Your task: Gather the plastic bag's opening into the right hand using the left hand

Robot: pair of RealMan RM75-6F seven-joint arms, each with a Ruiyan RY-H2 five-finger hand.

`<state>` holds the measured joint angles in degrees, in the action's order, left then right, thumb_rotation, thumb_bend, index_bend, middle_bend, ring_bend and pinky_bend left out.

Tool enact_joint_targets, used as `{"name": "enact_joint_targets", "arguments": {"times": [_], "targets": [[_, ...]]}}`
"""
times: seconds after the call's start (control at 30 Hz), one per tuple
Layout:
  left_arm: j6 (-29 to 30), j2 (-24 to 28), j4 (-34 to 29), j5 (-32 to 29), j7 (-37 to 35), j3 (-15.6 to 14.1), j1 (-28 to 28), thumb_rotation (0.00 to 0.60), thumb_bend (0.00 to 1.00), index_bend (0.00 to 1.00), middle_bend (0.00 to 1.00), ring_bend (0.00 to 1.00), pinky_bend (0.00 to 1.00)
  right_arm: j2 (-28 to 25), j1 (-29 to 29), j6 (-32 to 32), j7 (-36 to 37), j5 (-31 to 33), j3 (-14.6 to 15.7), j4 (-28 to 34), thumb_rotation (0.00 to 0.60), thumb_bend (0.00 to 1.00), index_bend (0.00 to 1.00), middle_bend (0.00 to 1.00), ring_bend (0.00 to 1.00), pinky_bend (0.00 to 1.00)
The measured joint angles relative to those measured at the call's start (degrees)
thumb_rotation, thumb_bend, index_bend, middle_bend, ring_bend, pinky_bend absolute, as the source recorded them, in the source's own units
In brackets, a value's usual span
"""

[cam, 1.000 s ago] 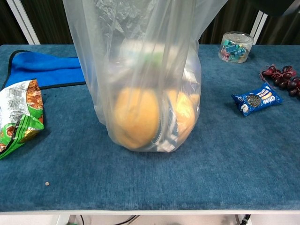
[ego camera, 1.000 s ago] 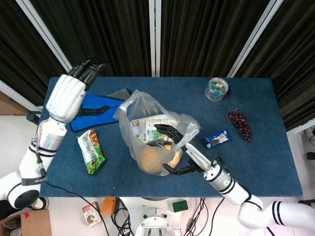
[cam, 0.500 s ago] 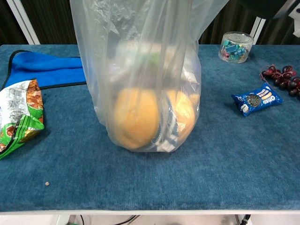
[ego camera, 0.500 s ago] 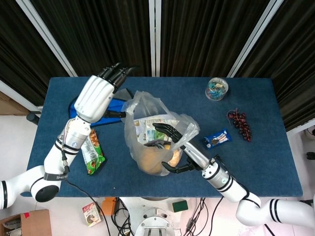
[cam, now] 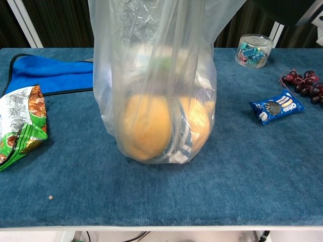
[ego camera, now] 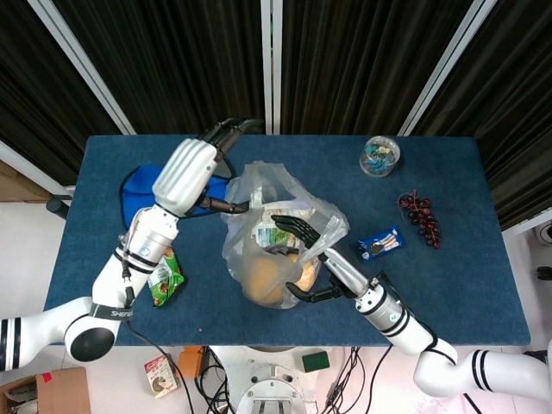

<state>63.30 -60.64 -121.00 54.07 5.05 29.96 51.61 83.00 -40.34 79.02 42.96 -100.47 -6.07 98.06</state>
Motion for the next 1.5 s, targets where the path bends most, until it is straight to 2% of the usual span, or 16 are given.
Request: {"name": "enact_joint_targets", "arguments": {"times": [0.23,0.43,0.6,1.03,1.5], "targets": [[1.9,-3.6,2.0,-1.1,3.0,-0.1,2.7,0.588,0.00,0.10,0.21,0.10,0.21,0.1,0.2,0.3,0.4,0.0,0.2,-0.3,0.600,0.40,0.00,0.00,0.00,0.00],[5.7,-8.5,5.2,0.7,6.5,-1.2,4.4,0.600,0.00,0.10,0.20,0.10,0.20,0.0,0.2,0.4,0.8,0.0,0.2,-0.5,0.600,0.40,0.00,0.00,0.00,0.00],[8.3,-12.0,7.4,1.3,6.8,-0.8,5.5,0.600,0.00,0.10,0.20,0.10,0.20,0.0,0.3,0.5,1.0,-0.1,0.3,-0.7,0.600,0.40,0.00,0.00,0.00,0.00],[9.0,-12.8,4.7,-1.2,4.4,2.3,5.7,0.600,0.00,0.10,0.20,0.10,0.20,0.6,-0.1,-0.2,0.6,0.5,-0.2,-0.6,0.600,0.40,0.00,0.00,0.00,0.00],[8.6,-10.8,2.3,-3.0,3.7,3.3,5.0,0.600,0.00,0.10,0.20,0.10,0.20,2.7,0.9,1.9,0.2,1.4,-0.9,-0.5,0.600,0.40,0.00,0.00,0.00,0.00]]}}
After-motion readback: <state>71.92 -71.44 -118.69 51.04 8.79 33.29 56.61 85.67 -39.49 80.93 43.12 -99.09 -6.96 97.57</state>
